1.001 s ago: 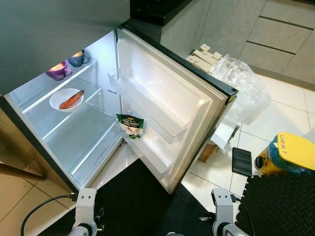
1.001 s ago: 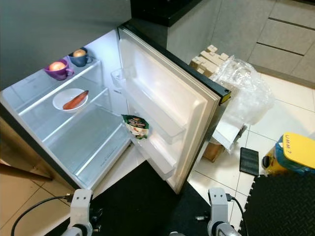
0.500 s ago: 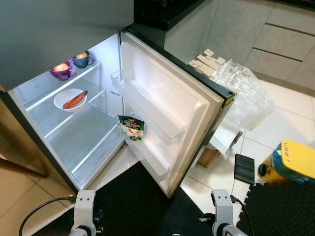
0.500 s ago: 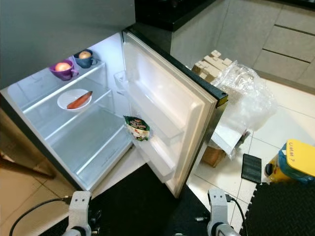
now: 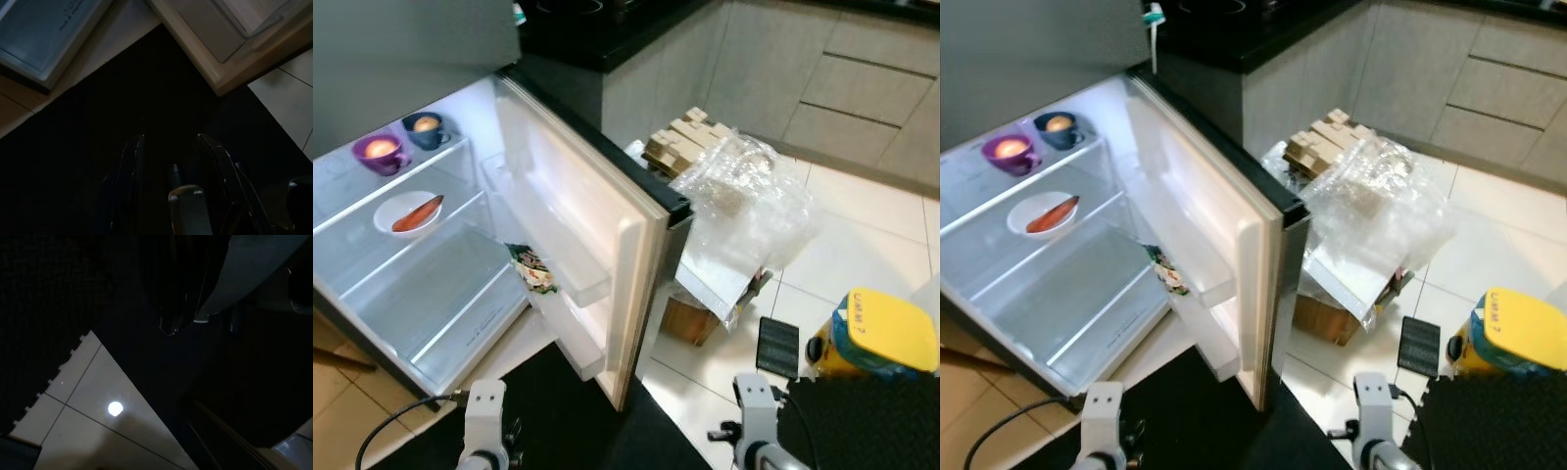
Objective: Restocking fridge
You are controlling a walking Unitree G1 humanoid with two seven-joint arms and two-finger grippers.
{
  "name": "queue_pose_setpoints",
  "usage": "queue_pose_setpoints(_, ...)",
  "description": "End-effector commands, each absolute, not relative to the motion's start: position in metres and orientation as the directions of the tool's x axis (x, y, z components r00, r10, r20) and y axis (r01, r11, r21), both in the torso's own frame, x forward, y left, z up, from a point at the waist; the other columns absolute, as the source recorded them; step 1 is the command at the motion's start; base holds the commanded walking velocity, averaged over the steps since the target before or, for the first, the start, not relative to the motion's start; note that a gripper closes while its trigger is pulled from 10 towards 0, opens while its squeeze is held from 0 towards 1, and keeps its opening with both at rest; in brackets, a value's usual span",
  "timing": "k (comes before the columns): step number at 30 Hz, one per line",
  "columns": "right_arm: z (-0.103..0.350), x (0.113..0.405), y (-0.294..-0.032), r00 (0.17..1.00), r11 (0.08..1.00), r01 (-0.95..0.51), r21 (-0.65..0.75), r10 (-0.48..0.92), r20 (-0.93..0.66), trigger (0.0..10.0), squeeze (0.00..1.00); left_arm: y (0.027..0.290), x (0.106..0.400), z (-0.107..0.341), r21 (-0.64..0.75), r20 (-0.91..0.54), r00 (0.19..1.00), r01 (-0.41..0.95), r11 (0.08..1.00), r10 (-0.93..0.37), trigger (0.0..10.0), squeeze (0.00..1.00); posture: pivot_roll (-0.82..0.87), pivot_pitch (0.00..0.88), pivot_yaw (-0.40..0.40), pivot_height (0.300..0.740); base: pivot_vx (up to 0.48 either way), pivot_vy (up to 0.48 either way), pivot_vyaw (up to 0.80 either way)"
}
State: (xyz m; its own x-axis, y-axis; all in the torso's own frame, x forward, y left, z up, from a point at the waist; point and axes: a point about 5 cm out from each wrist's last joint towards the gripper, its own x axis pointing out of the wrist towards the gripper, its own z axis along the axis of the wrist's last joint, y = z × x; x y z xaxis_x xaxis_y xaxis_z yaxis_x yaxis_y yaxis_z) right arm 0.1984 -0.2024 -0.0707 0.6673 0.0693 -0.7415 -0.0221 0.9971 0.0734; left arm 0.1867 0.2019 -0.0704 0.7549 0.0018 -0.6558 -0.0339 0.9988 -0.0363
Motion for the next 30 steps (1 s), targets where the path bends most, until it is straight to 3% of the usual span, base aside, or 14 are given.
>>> queue_pose_setpoints(1,-0.072,0.196,-0.200,0.664,0.997,-0.014,0.081,0.070,-0.745,10.0,0.00,0.206,0.179,-0.074,-0.030,-0.673,0.740,-0.039,0.999,0.009,10.0,0.00,-0.12,0.103,-0.035,0.738,0.000,0.000,0.00)
queue_pose_setpoints(10,-0.066,0.204,-0.207,0.697,0.997,0.005,0.072,0.048,-0.716,10.0,0.00,0.209,0.176,-0.074,-0.025,-0.667,0.745,-0.037,0.999,0.011,10.0,0.00,-0.13,0.108,-0.035,0.738,0.000,0.000,0.00)
queue_pose_setpoints(14,-0.051,0.225,-0.220,0.749,0.998,0.022,0.060,0.024,-0.663,10.0,0.00,0.209,0.177,-0.072,-0.014,-0.651,0.759,-0.003,1.000,-0.007,10.0,0.00,-0.13,0.107,-0.034,0.738,0.000,0.000,0.00)
queue_pose_setpoints(20,-0.042,0.236,-0.223,0.773,0.998,0.026,0.055,0.015,-0.634,10.0,0.00,0.210,0.177,-0.072,-0.006,-0.656,0.755,0.001,1.000,-0.005,10.0,0.00,-0.13,0.107,-0.038,0.738,0.000,-0.431,0.00)
queue_pose_setpoints(30,-0.015,0.267,-0.231,0.845,0.998,0.032,0.052,0.000,-0.535,10.0,0.00,0.223,0.183,-0.058,0.002,-0.541,0.841,0.002,1.000,0.000,10.0,0.00,-0.13,0.106,-0.043,0.738,0.000,0.000,0.00)
